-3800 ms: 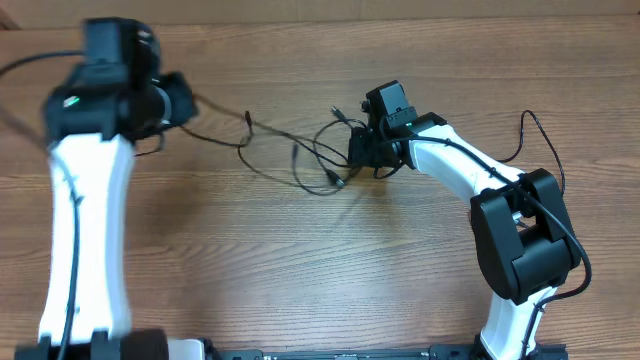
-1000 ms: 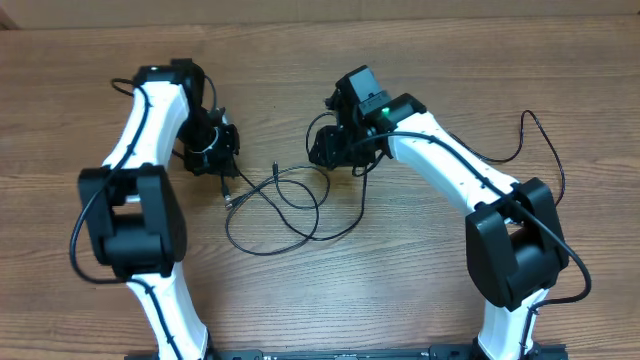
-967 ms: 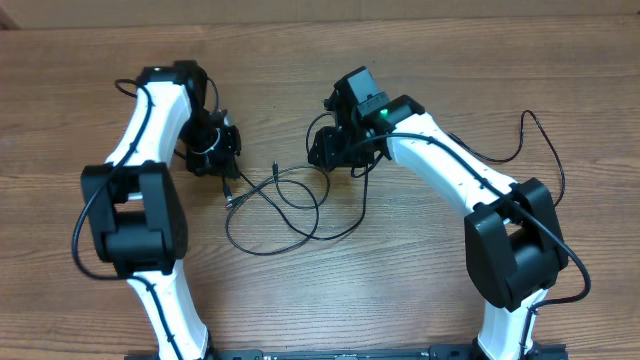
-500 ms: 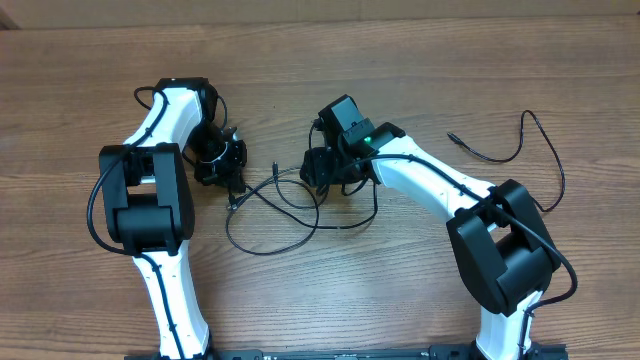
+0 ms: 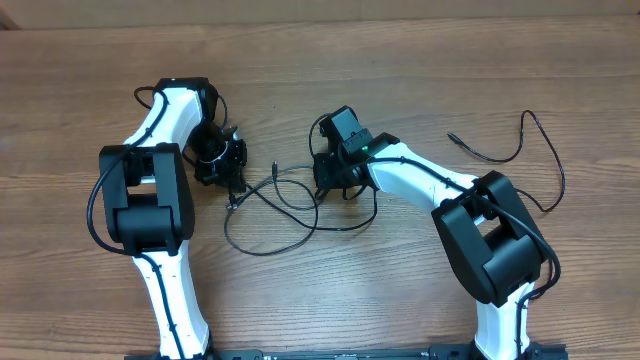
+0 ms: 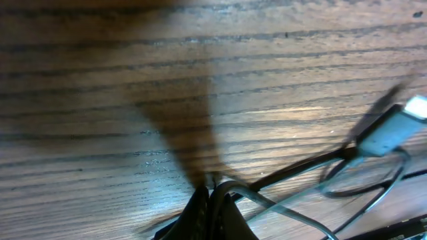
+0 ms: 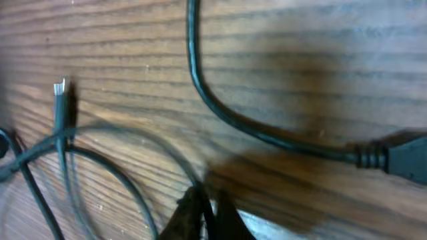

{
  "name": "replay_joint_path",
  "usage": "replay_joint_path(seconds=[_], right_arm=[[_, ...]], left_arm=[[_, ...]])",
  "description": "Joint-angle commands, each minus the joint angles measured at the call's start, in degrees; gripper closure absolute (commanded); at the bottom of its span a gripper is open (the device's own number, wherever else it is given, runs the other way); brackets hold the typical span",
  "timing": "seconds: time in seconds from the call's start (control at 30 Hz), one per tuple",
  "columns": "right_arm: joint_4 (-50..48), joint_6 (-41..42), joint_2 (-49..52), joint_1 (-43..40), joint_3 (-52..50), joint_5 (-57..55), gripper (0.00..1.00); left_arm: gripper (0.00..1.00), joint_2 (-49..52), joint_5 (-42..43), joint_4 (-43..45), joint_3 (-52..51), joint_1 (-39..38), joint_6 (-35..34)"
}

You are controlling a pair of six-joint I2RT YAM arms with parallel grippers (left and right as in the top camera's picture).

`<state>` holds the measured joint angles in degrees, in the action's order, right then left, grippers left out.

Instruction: Untangle cables

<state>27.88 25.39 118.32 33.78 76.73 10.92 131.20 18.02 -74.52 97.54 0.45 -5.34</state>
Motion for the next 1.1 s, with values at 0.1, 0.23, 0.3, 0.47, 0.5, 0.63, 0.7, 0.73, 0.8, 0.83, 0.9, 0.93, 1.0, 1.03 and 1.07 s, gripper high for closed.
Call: replay_joint_path(seconds=[0.1, 0.23, 0.3, 0.47, 0.5, 0.63, 0.7, 0.73, 0.8, 0.83, 0.9, 0.93, 1.0, 1.03, 1.07], right_arm=[[1.9, -2.2, -3.6, -2.5, 4.3, 20.0, 0.96], [5.5, -2.6, -9.0, -4.3, 9.5, 23.7, 0.96], [8.0, -3.7, -12.1, -5.1, 12.1, 23.6, 0.96], [13.7, -8.0, -20.4, -7.3, 17.6, 19.9, 0.96], [14.4, -8.2, -21.9, -7.6, 18.2, 18.2, 0.96], [14.6, -11.9, -29.6, -9.2, 19.7, 11.9, 0.96], [13.4, -14.9, -32.7, -9.9, 19.8, 11.0, 0.96], [12.6, -16.3, -34.4, -10.3, 19.8, 10.4, 0.96], [10.9, -17.0, -38.1, -11.3, 19.8, 6.6, 0.96], [10.4, -17.0, -39.3, -11.6, 19.8, 4.4, 0.96], [9.8, -16.9, -42.0, -12.4, 19.8, -1.6, 0.96], [9.7, -16.9, -43.0, -12.8, 19.8, -4.0, 0.96], [9.9, -16.9, -45.0, -13.7, 19.8, -9.6, 0.96], [10.0, -16.9, -46.0, -14.4, 19.8, -12.8, 0.96], [10.1, -16.9, -46.6, -14.9, 19.8, -14.9, 0.96]], left_arm=[[0.95, 1.5, -0.2, 0.7, -0.4, -0.2, 1.6], [0.95, 1.5, -0.2, 0.9, -0.4, -0.2, 1.5], [0.95, 1.5, -0.2, 0.9, -0.4, -0.2, 1.6], [0.95, 1.5, -0.2, 1.0, -0.4, -0.2, 1.6], [0.95, 1.5, -0.2, 1.1, -0.4, -0.2, 1.5], [0.95, 1.5, -0.2, 1.2, -0.4, -0.2, 1.5], [0.95, 1.5, -0.2, 1.2, -0.4, -0.2, 1.5], [0.95, 1.5, -0.2, 1.3, -0.4, -0.2, 1.5], [0.94, 1.5, -0.2, 1.3, -0.4, -0.2, 1.5], [0.94, 1.5, -0.2, 1.3, -0.4, -0.2, 1.5], [0.95, 1.5, -0.2, 1.3, -0.4, -0.2, 1.5], [0.94, 1.5, -0.2, 1.3, -0.4, -0.2, 1.5], [0.95, 1.5, -0.2, 1.3, -0.4, -0.2, 1.5], [0.94, 1.5, -0.2, 1.3, -0.4, -0.2, 1.5], [0.94, 1.5, -0.2, 1.3, -0.4, -0.2, 1.5]])
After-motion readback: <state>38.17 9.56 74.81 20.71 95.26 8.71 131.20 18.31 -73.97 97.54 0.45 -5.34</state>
